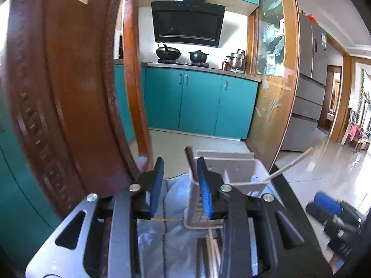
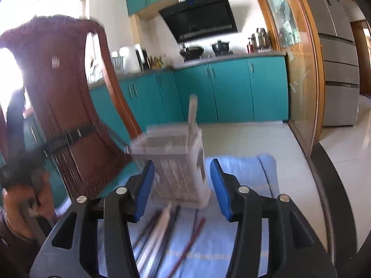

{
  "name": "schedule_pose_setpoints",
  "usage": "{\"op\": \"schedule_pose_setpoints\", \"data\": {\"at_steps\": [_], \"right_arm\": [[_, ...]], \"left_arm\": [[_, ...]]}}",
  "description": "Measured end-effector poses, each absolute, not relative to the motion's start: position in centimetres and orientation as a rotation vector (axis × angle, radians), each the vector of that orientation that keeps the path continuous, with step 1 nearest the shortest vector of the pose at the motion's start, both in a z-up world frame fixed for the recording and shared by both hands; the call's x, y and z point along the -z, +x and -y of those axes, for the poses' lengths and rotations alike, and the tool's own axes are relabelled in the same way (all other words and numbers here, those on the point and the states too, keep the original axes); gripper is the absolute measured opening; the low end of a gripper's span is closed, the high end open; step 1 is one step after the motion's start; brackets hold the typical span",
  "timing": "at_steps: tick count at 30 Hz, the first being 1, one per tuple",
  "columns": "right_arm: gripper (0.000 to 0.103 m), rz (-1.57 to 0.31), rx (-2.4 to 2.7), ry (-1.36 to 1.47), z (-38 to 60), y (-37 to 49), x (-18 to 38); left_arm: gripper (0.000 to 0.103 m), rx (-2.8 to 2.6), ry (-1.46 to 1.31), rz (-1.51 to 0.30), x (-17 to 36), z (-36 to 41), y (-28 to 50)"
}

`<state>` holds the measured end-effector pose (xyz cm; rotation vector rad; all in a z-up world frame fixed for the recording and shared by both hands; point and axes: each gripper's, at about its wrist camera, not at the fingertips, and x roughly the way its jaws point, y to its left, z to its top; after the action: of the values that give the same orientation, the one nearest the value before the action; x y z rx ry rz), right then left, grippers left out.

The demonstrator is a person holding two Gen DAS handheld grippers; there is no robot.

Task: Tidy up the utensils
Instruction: 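Open both grippers to drop the chopsticks into the caddy, then grasp a dark red chopstick with the right gripper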

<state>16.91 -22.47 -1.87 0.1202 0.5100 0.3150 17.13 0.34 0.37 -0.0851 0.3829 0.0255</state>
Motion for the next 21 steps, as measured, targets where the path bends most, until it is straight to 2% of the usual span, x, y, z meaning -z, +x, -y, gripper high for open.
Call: {"op": "schedule_pose_setpoints", "data": {"at_steps": [6,10,16,20,21], "right_arm": [[0.05,-0.826,-0.229,0.119,21.2,19.1,7.5],[0.05,-0.957,-0.191,0.091,20.4,20.4,10.0],[0.05,-1.057,-0.186,0.08,18.9,21.4,12.7],[0.05,-1.036,-0.192,0.003,17.3,21.3,13.0],[0.046,-1.028,-0.197,-0.016,16.9,21.2,13.1]], "left_arm": [[0.037,-0.083,-0.029,-0.435,1.3,0.0,16.7],[0.044,-0.088,-0.025,-0.462,2.0,0.0,16.4],[0.048,-0.095,-0.022,-0.501,2.6,-0.1,16.5],[0.051,-0.085,-0.029,-0.537,3.1,-0.3,17.0],[0.051,-0.079,-0.028,-0.549,3.3,-0.3,17.0]]}}
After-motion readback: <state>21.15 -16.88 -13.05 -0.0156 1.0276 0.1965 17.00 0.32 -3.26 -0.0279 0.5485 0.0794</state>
